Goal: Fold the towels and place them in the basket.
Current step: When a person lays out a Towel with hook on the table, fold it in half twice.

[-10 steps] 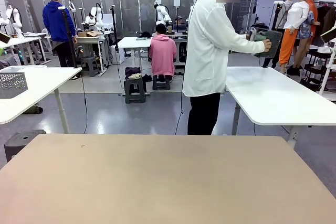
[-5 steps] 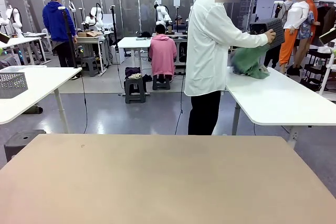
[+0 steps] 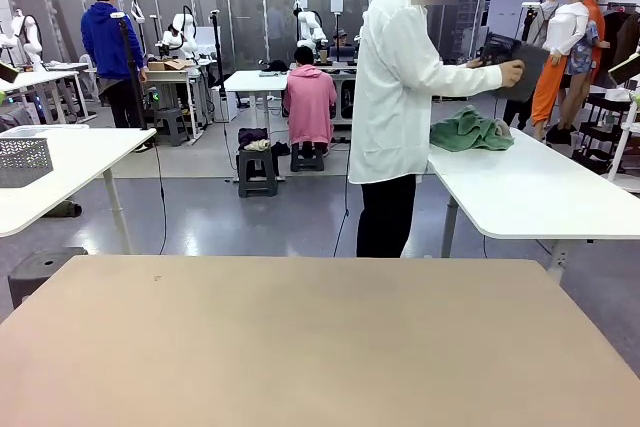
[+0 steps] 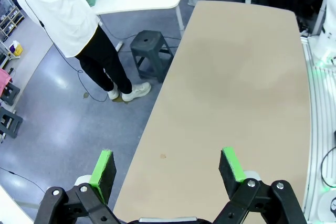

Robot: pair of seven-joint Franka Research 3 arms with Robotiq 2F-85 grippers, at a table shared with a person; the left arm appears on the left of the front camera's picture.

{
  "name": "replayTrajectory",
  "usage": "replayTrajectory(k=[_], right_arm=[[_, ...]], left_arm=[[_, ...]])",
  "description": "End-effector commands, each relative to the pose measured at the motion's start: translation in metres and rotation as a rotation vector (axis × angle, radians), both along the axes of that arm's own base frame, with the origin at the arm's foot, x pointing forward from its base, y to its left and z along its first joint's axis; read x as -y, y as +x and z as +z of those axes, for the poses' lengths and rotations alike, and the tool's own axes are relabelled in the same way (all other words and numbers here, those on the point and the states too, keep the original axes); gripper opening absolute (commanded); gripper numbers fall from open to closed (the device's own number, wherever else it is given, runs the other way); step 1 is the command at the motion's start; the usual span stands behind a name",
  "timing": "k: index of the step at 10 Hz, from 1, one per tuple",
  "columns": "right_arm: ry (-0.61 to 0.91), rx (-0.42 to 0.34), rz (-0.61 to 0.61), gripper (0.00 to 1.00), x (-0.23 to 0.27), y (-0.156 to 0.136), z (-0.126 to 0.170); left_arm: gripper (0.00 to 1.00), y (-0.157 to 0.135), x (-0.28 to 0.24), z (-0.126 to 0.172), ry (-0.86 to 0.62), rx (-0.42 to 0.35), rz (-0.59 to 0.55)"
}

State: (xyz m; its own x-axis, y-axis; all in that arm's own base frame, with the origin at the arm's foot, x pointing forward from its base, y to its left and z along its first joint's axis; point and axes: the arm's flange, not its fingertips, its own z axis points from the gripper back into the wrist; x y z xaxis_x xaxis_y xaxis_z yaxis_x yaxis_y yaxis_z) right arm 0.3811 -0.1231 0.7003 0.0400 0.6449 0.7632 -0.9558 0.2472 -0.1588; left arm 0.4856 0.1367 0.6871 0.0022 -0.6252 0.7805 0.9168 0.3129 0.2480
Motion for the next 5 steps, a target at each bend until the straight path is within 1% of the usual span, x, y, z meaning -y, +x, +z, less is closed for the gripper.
replayTrajectory(k=[1, 5], right_arm=[[0.01, 0.003, 0.009, 1.0, -0.0002, -0.0004, 0.0006], [0.01, 0.003, 0.009, 1.0, -0.0002, -0.0004, 0.0006]], left_arm=[[1.0, 0.0004, 0.0007, 0.0001, -0.001, 0.001, 0.0], [1.0, 0.0004, 0.0007, 0.0001, -0.001, 0.001, 0.0]])
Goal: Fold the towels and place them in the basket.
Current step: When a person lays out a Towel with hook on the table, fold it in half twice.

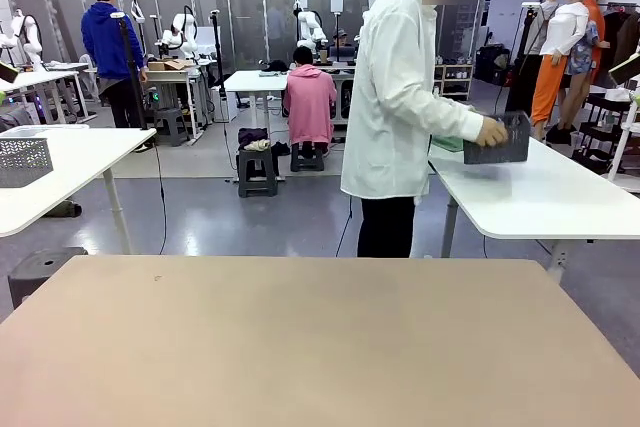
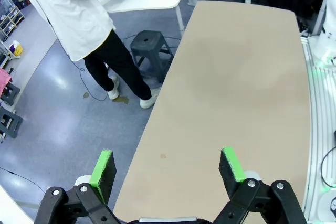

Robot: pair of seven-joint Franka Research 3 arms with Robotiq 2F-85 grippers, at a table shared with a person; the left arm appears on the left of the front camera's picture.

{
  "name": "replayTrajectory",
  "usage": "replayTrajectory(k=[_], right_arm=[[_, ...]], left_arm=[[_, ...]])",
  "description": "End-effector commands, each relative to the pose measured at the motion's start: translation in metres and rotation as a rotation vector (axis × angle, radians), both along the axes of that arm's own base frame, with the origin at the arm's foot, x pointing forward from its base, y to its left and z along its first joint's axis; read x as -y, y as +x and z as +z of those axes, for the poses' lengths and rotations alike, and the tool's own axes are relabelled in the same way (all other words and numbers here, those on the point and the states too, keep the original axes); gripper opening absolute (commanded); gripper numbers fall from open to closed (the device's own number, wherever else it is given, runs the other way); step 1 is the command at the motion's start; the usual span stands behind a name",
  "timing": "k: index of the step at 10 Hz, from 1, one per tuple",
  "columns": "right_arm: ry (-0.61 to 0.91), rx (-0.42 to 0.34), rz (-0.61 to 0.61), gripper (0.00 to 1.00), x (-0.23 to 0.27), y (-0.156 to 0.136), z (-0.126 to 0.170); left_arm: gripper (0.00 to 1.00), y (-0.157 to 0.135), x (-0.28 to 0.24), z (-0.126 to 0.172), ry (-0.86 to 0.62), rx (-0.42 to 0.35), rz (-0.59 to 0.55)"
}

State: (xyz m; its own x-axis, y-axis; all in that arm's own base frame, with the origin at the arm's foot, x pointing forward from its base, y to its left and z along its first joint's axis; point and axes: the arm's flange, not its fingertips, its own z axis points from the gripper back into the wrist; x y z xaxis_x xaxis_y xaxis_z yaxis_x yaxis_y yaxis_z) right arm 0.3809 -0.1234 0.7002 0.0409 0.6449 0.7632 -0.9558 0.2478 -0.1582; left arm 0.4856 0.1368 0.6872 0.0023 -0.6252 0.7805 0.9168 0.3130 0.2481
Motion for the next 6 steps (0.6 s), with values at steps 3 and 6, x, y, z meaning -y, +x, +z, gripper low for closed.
replayTrajectory(k=[3, 6], right_arm=[[-0.015, 0.011, 0.008, 1.0, 0.009, 0.001, 0.002], [0.021, 0.001, 0.016, 1.0, 0.029, 0.005, -0.014]], left_arm=[[1.0, -0.003, 0.004, -0.003, 0.045, 0.014, -0.01], [1.0, -0.005, -0.014, -0.012, 0.08, 0.013, -0.031]])
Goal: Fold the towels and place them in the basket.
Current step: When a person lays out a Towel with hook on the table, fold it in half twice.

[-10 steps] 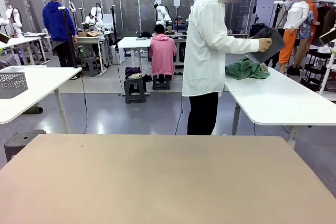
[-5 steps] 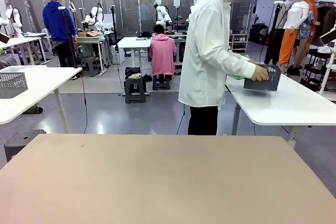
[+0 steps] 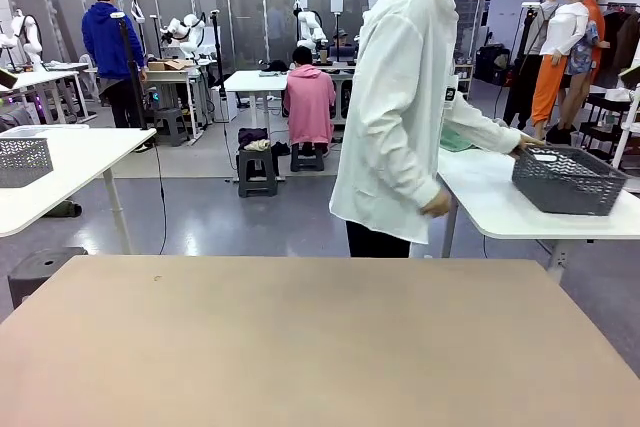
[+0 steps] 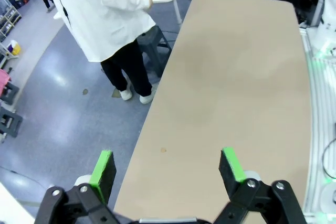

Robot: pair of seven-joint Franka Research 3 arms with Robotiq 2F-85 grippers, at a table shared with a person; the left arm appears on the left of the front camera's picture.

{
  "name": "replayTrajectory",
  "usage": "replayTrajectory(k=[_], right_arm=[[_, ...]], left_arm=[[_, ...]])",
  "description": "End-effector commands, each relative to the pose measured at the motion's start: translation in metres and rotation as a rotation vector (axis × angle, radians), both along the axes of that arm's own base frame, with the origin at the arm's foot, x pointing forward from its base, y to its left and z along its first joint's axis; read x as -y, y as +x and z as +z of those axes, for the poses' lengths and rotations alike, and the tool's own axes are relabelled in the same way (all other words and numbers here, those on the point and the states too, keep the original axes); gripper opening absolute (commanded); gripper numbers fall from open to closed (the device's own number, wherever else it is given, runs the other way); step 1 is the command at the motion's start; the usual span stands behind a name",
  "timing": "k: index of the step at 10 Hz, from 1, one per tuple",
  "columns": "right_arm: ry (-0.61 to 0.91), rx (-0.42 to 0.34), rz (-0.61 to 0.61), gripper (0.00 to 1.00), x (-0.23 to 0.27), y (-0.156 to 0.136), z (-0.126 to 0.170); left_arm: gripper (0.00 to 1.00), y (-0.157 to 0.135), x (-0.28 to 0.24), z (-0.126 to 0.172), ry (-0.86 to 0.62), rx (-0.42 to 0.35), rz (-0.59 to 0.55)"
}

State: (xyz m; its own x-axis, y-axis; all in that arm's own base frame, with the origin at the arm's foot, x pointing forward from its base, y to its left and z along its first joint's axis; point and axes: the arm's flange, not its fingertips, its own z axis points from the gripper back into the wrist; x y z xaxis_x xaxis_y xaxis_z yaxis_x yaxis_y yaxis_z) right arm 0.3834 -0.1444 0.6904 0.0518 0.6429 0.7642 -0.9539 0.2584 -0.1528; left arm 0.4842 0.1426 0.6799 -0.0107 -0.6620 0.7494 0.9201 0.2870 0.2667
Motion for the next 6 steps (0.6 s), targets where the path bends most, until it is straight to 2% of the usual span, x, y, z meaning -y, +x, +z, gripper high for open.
replayTrajectory(k=[1, 6], right_arm=[[0.029, -0.002, 0.015, 1.0, 0.015, 0.001, -0.01], [-0.006, -0.001, -0.007, 1.0, 0.024, -0.004, -0.012]], left_arm=[[1.0, -0.005, -0.018, -0.003, 0.037, 0.016, -0.016], [1.0, -0.01, -0.02, -0.009, 0.102, 0.015, -0.043]])
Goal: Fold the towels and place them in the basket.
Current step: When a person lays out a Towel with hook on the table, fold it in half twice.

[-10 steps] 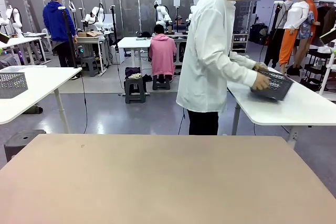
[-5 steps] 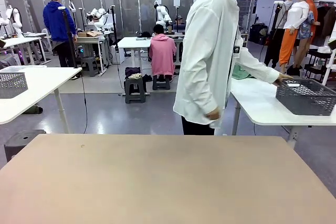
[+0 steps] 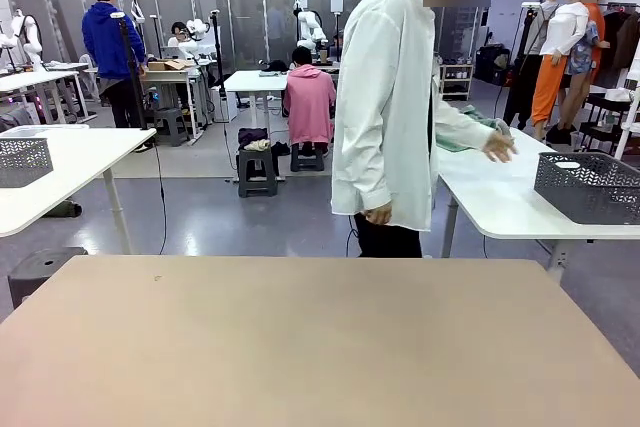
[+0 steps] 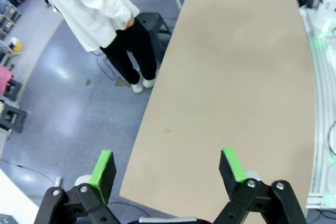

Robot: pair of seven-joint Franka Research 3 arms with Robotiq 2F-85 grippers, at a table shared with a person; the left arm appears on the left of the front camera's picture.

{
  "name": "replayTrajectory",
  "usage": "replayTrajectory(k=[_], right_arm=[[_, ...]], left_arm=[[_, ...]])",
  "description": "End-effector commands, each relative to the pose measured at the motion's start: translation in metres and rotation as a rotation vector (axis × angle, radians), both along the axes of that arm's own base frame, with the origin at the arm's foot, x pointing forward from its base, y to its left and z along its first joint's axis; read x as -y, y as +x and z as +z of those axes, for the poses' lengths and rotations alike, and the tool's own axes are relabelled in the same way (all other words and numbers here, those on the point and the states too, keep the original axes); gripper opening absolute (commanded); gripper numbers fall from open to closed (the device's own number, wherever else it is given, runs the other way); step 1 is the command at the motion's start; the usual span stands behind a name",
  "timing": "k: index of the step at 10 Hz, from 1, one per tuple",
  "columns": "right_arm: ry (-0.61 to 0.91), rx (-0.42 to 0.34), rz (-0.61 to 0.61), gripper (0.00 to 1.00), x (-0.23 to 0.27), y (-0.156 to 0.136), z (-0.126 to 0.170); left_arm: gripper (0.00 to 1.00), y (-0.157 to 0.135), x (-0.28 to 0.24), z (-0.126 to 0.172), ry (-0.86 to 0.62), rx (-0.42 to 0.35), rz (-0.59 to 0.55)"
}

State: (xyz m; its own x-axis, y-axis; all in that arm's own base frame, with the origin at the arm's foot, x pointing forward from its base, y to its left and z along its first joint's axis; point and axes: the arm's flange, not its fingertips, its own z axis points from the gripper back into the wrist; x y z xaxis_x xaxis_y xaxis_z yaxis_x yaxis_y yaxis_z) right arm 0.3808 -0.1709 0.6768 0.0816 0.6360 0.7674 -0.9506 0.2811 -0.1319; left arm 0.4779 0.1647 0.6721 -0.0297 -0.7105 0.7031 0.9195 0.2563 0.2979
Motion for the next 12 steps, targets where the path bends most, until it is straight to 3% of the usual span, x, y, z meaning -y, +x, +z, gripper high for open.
replayTrajectory(k=[1, 12], right_arm=[[0.002, -0.001, 0.0, 1.0, 0.0003, 0.0002, -0.0008], [0.002, -0.001, 0.0, 1.0, 0.0003, 0.0002, -0.0008]], left_arm=[[1.0, -0.0004, -0.002, 0.0011, -0.016, 0.004, 0.008], [1.0, -0.0004, -0.002, 0.0011, -0.016, 0.004, 0.008]])
